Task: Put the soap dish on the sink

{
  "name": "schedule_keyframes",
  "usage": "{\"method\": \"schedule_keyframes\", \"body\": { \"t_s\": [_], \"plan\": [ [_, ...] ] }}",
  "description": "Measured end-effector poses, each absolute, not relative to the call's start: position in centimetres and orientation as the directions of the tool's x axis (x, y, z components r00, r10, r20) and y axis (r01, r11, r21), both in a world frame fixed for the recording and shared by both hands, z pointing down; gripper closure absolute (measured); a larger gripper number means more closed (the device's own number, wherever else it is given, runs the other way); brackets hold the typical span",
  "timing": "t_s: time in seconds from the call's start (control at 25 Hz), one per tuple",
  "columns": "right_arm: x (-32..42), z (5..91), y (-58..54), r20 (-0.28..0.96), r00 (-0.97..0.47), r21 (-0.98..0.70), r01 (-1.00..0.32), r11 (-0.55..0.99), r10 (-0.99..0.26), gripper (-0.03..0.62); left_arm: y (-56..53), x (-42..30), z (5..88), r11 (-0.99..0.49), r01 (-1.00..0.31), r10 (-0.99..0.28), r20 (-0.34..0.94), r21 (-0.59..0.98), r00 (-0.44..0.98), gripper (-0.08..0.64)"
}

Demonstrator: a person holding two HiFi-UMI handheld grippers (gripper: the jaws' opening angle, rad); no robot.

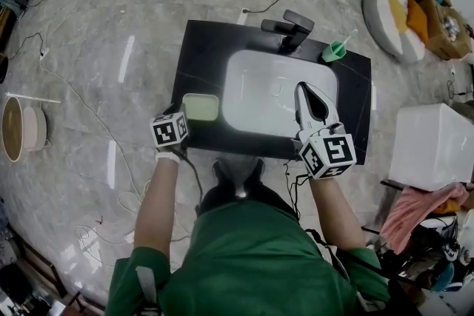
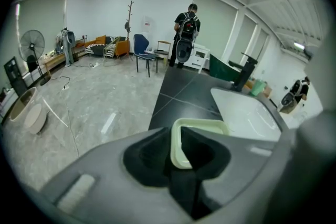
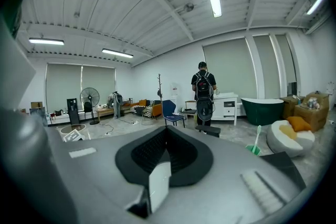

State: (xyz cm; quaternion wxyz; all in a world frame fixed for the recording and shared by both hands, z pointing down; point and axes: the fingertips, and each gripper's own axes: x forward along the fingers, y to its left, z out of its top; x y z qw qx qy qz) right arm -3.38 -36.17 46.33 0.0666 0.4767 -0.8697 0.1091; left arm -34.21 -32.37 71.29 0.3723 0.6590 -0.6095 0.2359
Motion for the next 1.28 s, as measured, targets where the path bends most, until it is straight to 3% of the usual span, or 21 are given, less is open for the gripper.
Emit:
{"method": "schedule_keyframes", "body": {
  "t_s": [0.32,0.64,0.88,1.12,1.28],
  "plan": [
    [-3.3,43.8,-34.6,0.174,-0.538,-0.116,-0.843,0.525,-0.825,0.600,-32.7,-36.0,62.7,0.041,-0.978,-0.765,0.636,0.204,0.100,0.488],
    [-4.2,41.4,-32.4,0.131,-0.569,-0.104,-0.822,0.560,-0.812,0.600,-31.5,-33.0,52.7,-0.080,-0.977,-0.876,0.454,0.197,0.163,0.488],
    [-4.7,39.0,-31.0,0.064,-0.590,-0.084,-0.807,0.585,-0.805,0.597,-29.7,-29.5,46.0,-0.184,-0.966,-0.916,0.325,0.184,0.236,0.488],
    [-5.8,37.5,-30.4,0.038,-0.636,-0.087,-0.770,0.632,-0.770,0.534,-28.0,-27.2,41.0,-0.241,-0.953,-0.930,0.235,0.185,0.281,0.488],
    [-6.7,36.7,-29.9,0.027,-0.676,-0.081,-0.735,0.673,-0.736,0.529,-27.2,-26.1,38.0,-0.270,-0.949,-0.938,0.177,0.162,0.297,0.488]
  ]
}}
